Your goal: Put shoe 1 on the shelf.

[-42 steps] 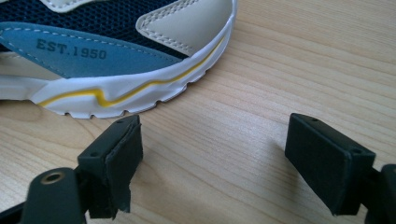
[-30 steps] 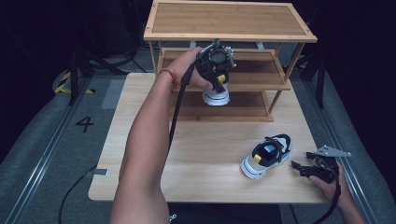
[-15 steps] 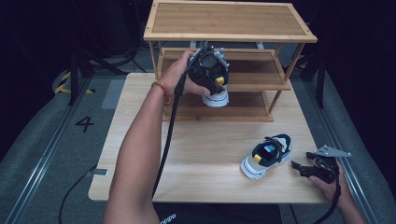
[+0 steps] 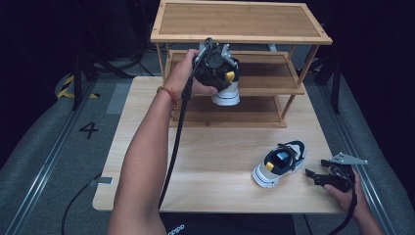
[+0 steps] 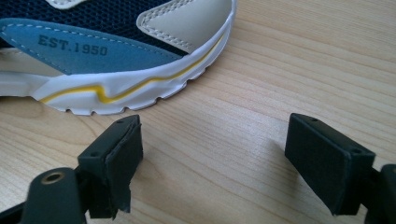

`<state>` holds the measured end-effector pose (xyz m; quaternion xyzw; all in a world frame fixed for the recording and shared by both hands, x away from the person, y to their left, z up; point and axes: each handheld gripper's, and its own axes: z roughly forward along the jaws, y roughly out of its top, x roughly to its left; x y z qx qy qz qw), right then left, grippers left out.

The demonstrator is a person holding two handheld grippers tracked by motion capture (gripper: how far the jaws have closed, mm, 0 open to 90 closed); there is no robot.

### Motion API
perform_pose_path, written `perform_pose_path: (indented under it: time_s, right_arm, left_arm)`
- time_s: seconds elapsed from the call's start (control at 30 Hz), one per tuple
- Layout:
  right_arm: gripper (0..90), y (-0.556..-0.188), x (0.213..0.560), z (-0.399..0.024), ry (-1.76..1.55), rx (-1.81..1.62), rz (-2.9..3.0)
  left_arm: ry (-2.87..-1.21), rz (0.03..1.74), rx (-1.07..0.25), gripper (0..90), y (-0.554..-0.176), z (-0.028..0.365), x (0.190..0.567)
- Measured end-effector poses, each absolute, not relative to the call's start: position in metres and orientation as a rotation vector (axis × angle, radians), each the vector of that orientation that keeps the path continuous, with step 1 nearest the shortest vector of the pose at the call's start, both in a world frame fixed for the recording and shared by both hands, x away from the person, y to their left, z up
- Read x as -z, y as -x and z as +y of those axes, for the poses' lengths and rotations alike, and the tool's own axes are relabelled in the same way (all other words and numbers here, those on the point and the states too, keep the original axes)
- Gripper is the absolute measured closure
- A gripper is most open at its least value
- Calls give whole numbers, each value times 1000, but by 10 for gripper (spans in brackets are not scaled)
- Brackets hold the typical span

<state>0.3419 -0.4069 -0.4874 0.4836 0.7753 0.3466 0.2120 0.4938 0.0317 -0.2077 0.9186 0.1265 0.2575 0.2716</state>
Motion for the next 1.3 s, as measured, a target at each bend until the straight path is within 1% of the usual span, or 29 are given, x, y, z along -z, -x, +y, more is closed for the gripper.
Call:
perform_pose_path:
  time_s: [0.07,0.27,0.33,0.4,0.47,0.57,0.6,0.63,0.67,0.77,0.9,0.97,1.03,1.1,1.2,1.27,1.3]
  right_arm:
    - [195,-342,487,-407,-1343,-963,2153]
    - [195,-342,487,-407,-1343,-963,2153]
    - [195,-342,487,-407,-1343,-963,2153]
    - [196,-342,487,-407,-1342,-962,2154]
    - [195,-342,487,-407,-1337,-962,2154]
    - [196,-342,487,-407,-1340,-965,2152]
    - [196,-342,487,-407,-1340,-965,2152]
    - [195,-342,487,-407,-1340,-965,2152]
    - [196,-342,487,-407,-1340,-965,2152]
    - [195,-342,487,-407,-1340,-965,2152]
    - [195,-342,487,-407,-1340,-965,2152]
    - [195,-342,487,-407,-1340,-965,2152]
    - [195,-342,487,-407,-1340,-965,2152]
    - [196,-342,487,-407,-1341,-965,2152]
    - [196,-342,487,-407,-1341,-965,2151]
    - [196,-342,487,-407,-1341,-965,2151]
    - [196,-342,487,-407,-1341,-965,2152]
  left_arm:
    - [-2450,385,-657,484,-498,30,209]
    - [-2396,410,-702,499,-500,21,215]
    - [-2377,437,-712,460,-502,22,215]
    - [-2352,446,-673,455,-501,25,218]
    - [-2318,454,-656,392,-496,28,220]
    - [-2233,474,-656,333,-483,36,225]
    - [-2188,523,-655,313,-477,38,230]
    - [-2167,551,-660,253,-475,40,233]
    - [-2125,590,-658,218,-471,43,240]
    - [-2096,651,-666,165,-465,45,259]
    - [-2077,730,-659,164,-467,45,284]
    - [-2087,740,-653,166,-470,42,290]
    - [-2086,746,-676,167,-472,39,292]
    - [-2068,748,-641,154,-475,38,292]
    - [-2054,750,-652,133,-479,37,293]
    - [-2039,779,-663,135,-482,37,295]
    - [-2032,791,-672,151,-483,37,296]
